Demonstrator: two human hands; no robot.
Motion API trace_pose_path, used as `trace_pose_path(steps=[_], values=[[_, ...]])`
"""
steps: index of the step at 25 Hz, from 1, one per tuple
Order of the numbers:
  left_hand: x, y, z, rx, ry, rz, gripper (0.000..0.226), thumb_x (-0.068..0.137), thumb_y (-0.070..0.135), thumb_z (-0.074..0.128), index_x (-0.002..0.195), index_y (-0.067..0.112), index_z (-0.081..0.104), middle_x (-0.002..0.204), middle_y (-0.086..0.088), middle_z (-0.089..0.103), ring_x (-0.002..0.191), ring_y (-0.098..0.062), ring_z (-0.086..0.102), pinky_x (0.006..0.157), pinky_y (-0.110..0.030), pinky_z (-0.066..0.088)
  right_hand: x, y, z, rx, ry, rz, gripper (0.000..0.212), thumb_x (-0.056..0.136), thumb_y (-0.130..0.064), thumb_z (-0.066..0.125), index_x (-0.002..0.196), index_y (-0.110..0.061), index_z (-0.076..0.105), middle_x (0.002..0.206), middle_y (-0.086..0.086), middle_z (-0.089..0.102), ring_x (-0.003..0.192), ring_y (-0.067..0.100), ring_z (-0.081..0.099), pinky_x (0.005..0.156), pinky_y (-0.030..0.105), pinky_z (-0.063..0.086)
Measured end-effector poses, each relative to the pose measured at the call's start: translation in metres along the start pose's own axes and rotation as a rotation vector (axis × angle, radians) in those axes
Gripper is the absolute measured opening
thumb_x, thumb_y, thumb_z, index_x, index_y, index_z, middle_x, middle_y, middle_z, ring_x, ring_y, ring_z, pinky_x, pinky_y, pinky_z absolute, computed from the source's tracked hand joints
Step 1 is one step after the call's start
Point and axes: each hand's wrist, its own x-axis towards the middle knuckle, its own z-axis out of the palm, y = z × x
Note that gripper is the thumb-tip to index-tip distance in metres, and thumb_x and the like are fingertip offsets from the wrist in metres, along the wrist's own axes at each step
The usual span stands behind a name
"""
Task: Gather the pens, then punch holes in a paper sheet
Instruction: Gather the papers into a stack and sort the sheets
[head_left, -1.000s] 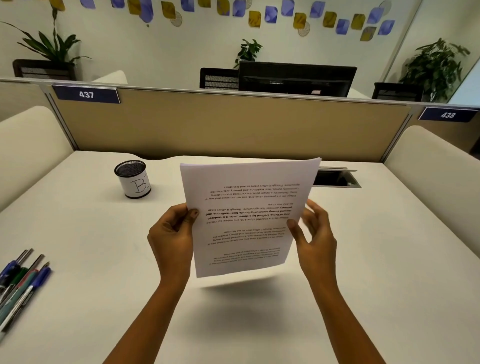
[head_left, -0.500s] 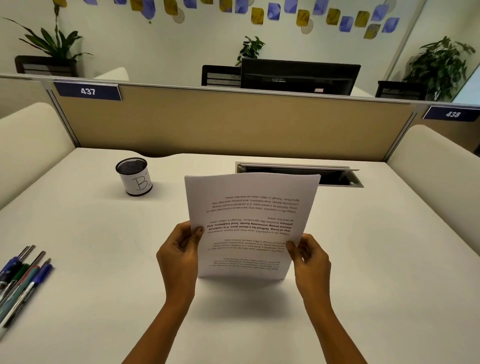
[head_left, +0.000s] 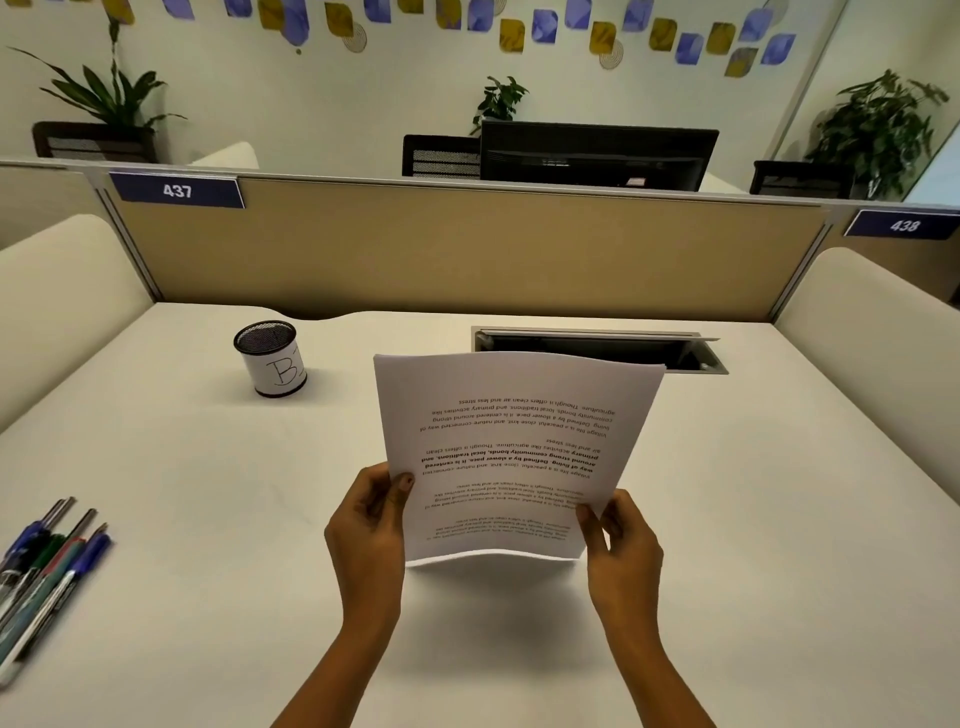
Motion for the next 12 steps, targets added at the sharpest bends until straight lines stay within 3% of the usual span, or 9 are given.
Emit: trace_pose_path(steps=[4,6,8,10,12], values=[[-0.005,-0.007,0.001,0.04,-0.06,-0.078,0.013,0.092,0.022,0.056,0.083,0.024,0.065,0.084,0.012,0.073,0.076,-0.006,0.066,0.059,-0.01,0.051,-0.004,0.005,0.0,0.011,-0.055,0.061,0.012,0.09,-0.012,0.057,0.095,-0.023,0.058,0.094,-0.007,0.065,0.086,0.015,0.063,0.08,0.022,0.05],[-0.001,-0.008,-0.002,0.039,-0.081,-0.108,0.011,0.092,0.024,0.058,0.085,0.024,0.066,0.084,0.014,0.074,0.077,-0.004,0.067,0.059,-0.008,0.049,-0.002,0.001,-0.005,0.001,-0.065,0.036,0.018,0.091,-0.012,0.056,0.092,-0.029,0.058,0.092,-0.011,0.065,0.083,0.012,0.063,0.079,0.02,0.051],[0.007,-0.003,-0.006,0.033,-0.057,-0.135,0.005,0.089,0.025,0.061,0.09,0.027,0.066,0.088,0.014,0.074,0.084,-0.003,0.068,0.066,-0.009,0.051,0.004,-0.008,-0.011,-0.022,-0.071,-0.047,0.022,0.092,-0.013,0.054,0.087,-0.034,0.057,0.09,-0.014,0.066,0.082,0.008,0.064,0.072,0.01,0.052],[0.017,0.002,-0.011,0.042,0.024,-0.133,0.017,0.087,0.027,0.064,0.103,0.031,0.062,0.108,0.014,0.069,0.097,0.0,0.064,0.084,-0.018,0.051,0.011,-0.02,-0.019,-0.061,-0.072,-0.147,0.022,0.093,-0.015,0.053,0.087,-0.035,0.058,0.089,-0.014,0.067,0.081,0.007,0.065,0.065,0.007,0.052],[0.023,0.011,-0.015,0.077,0.134,-0.126,0.045,0.084,0.029,0.067,0.126,0.033,0.05,0.135,0.006,0.052,0.116,-0.008,0.053,0.096,-0.03,0.044,0.019,-0.033,-0.026,-0.113,-0.082,-0.269,0.013,0.092,-0.022,0.051,0.092,-0.031,0.06,0.089,-0.01,0.067,0.079,0.008,0.065,0.064,0.008,0.053]])
